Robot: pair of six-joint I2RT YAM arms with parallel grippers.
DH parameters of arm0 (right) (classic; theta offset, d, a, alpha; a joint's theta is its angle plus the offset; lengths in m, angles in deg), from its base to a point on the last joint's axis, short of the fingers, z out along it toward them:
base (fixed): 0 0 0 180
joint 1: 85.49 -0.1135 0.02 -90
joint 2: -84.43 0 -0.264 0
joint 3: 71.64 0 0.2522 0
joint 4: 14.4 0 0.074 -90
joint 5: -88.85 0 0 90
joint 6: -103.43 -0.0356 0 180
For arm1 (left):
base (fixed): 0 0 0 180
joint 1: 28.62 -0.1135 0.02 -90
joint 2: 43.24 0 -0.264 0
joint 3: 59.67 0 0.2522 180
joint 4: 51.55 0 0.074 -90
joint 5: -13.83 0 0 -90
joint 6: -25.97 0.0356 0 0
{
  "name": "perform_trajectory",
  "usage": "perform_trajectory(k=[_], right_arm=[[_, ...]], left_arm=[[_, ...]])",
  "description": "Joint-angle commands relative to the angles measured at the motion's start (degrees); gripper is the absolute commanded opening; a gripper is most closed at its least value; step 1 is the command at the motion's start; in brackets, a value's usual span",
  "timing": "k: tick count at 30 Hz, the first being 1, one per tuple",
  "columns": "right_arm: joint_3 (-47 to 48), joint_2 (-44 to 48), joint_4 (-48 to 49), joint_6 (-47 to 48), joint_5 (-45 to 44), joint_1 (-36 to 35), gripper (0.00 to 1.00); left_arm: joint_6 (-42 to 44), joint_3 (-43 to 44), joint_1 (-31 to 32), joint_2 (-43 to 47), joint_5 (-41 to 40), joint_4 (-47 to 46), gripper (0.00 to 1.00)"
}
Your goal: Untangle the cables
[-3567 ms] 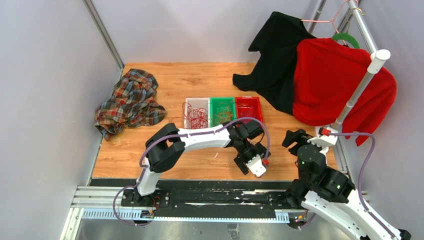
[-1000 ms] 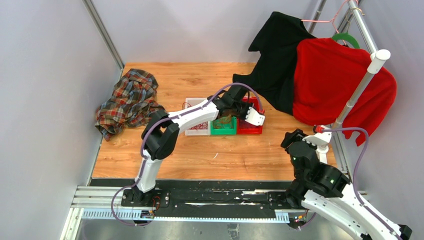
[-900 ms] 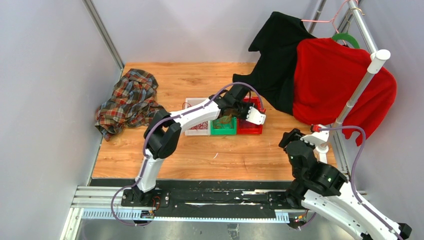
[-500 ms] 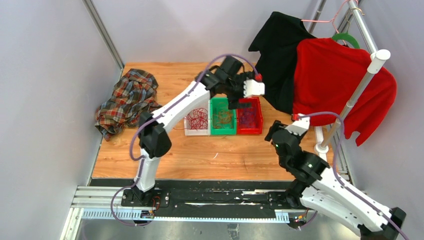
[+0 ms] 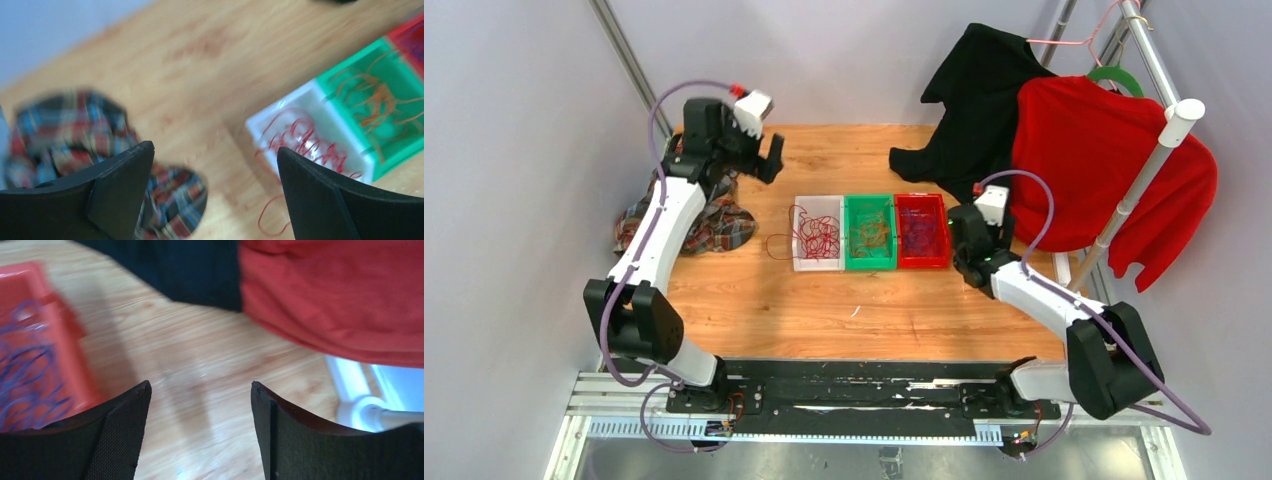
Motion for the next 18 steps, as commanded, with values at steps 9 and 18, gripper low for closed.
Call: perform_trajectory(k=[9, 18], right_arm=[[-9.56, 0.58, 16.52, 14.55, -1.72, 14.1, 0.73], [-18.55, 0.29, 34.56, 21.78, 2.56, 16.06, 0.73]], left_arm=[[-7.11, -44.26, -10.04, 4.15, -2.89, -36.01, 0.98], [-11.16, -58.83, -10.47, 4.79, -7.49, -57.17, 0.98]])
